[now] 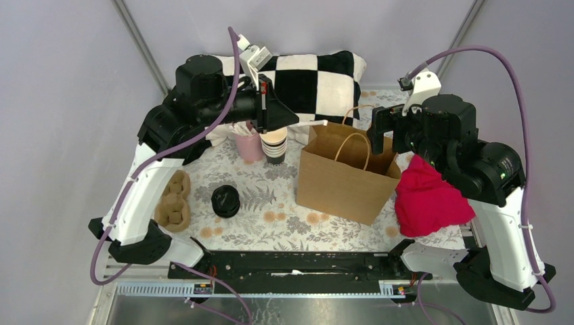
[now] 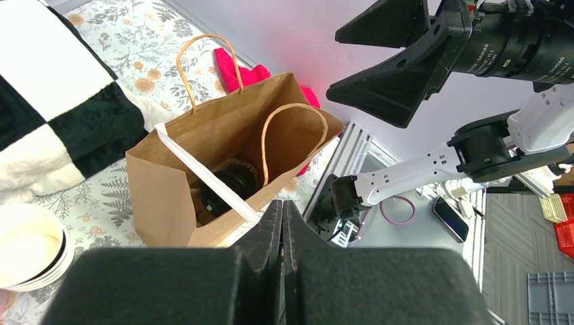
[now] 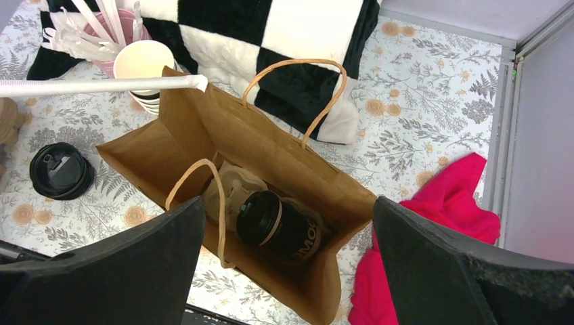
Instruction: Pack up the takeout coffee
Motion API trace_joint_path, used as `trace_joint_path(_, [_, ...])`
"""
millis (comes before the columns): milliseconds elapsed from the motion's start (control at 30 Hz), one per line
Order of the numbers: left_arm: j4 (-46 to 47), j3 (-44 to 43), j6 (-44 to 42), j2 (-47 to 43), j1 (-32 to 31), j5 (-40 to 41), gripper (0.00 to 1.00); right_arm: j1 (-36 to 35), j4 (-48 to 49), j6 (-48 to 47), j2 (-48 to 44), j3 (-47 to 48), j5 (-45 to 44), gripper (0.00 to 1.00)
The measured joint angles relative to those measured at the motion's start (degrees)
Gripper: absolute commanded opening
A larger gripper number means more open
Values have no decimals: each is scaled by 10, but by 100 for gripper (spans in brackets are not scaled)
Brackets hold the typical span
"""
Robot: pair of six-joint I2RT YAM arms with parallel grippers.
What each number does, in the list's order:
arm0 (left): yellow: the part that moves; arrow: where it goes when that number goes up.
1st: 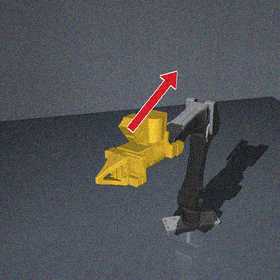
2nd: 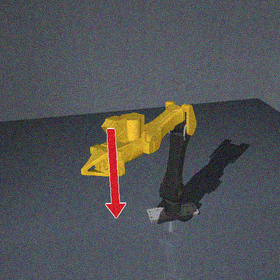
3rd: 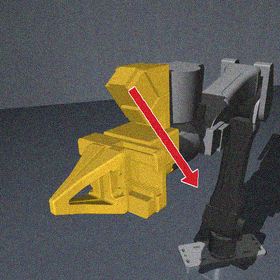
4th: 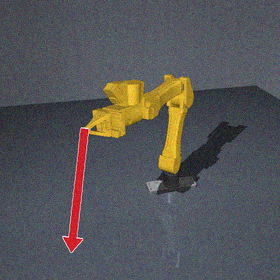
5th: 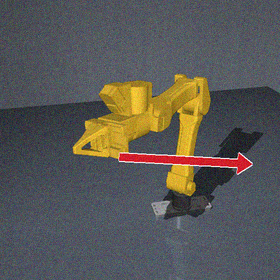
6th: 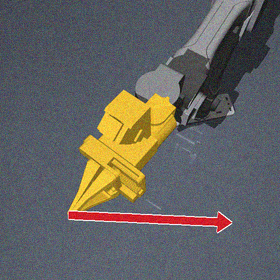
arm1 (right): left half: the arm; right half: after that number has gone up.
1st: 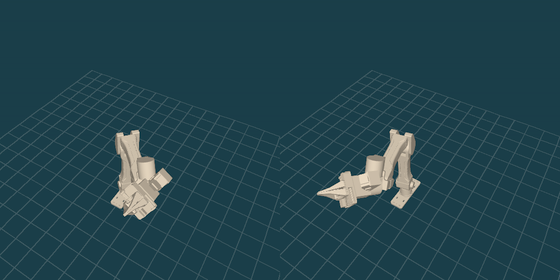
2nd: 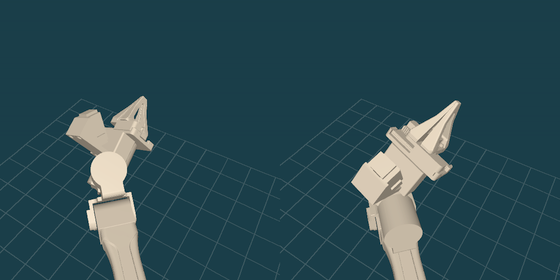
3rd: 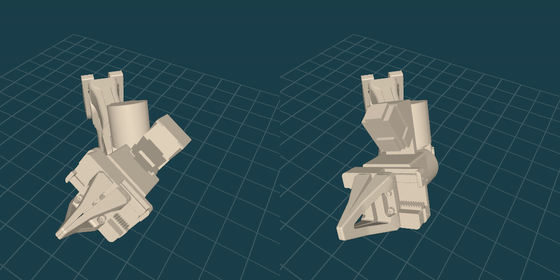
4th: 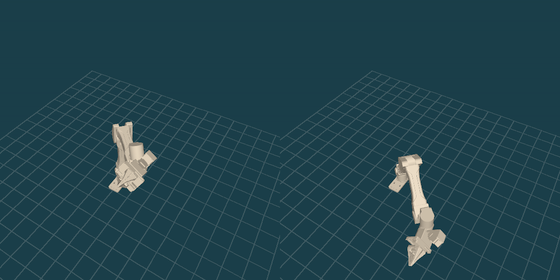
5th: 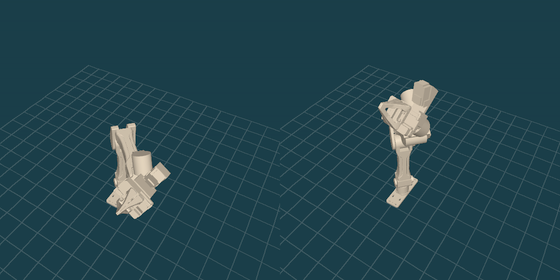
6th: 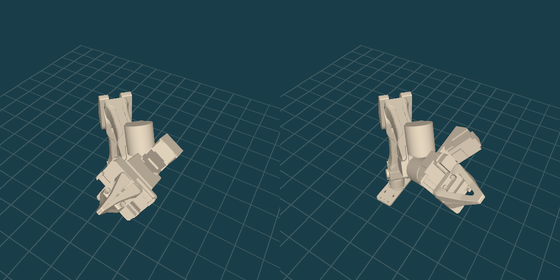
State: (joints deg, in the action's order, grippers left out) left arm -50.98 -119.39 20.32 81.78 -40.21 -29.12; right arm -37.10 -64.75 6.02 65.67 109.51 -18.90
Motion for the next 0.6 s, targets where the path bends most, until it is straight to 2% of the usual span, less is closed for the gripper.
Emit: trace_joint_path(600, [-22,13,-11,-37,0,7,0,0,0,9,5,-2,16,100])
